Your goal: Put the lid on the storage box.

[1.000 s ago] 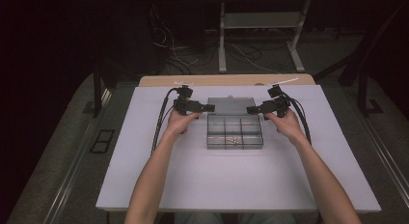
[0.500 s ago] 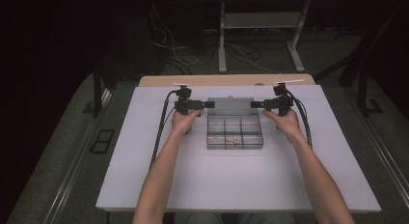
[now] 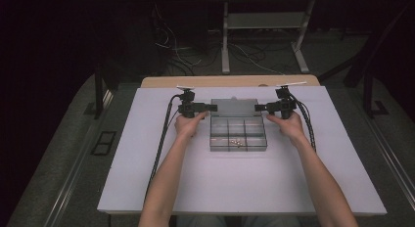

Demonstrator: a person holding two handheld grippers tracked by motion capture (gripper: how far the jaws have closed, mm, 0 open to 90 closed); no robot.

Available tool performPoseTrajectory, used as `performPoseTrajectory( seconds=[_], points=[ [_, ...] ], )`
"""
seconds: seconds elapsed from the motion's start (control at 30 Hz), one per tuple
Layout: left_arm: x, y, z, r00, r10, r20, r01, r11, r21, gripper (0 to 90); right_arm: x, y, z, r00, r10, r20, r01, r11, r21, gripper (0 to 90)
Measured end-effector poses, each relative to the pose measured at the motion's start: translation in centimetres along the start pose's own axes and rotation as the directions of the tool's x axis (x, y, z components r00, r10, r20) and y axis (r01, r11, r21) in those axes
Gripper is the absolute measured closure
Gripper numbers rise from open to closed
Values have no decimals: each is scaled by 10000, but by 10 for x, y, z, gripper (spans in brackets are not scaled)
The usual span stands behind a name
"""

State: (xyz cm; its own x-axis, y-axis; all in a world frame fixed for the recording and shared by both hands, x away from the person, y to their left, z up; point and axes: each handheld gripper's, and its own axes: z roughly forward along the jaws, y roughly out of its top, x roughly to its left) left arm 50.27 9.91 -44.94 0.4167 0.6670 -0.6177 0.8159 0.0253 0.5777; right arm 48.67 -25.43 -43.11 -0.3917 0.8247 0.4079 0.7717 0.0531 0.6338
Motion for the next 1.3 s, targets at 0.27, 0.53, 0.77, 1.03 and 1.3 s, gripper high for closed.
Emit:
performPoseTrajectory(
  seconds=[0.27,0.53,0.77,1.03,1.3],
  points=[
    [6,-3,5,9978,-508,419,498,9985,232,414,2,-2,6,10000,12,13,-12,9999,136,380],
    [6,-5,8,9924,-739,979,688,9961,544,494,2,-3,10,9998,150,138,-152,9997,187,424],
    [7,-7,7,9902,-903,1064,865,9954,401,552,3,-4,9,9996,198,220,-202,9997,165,436],
    [6,-6,2,9872,-1120,1139,1143,9934,-133,660,3,-3,7,9995,320,28,-320,9995,-28,443],
    [1,-1,-7,9904,-687,1198,738,9965,-388,751,10,-1,0,10000,-56,-2,56,9999,96,453]
  ],
)
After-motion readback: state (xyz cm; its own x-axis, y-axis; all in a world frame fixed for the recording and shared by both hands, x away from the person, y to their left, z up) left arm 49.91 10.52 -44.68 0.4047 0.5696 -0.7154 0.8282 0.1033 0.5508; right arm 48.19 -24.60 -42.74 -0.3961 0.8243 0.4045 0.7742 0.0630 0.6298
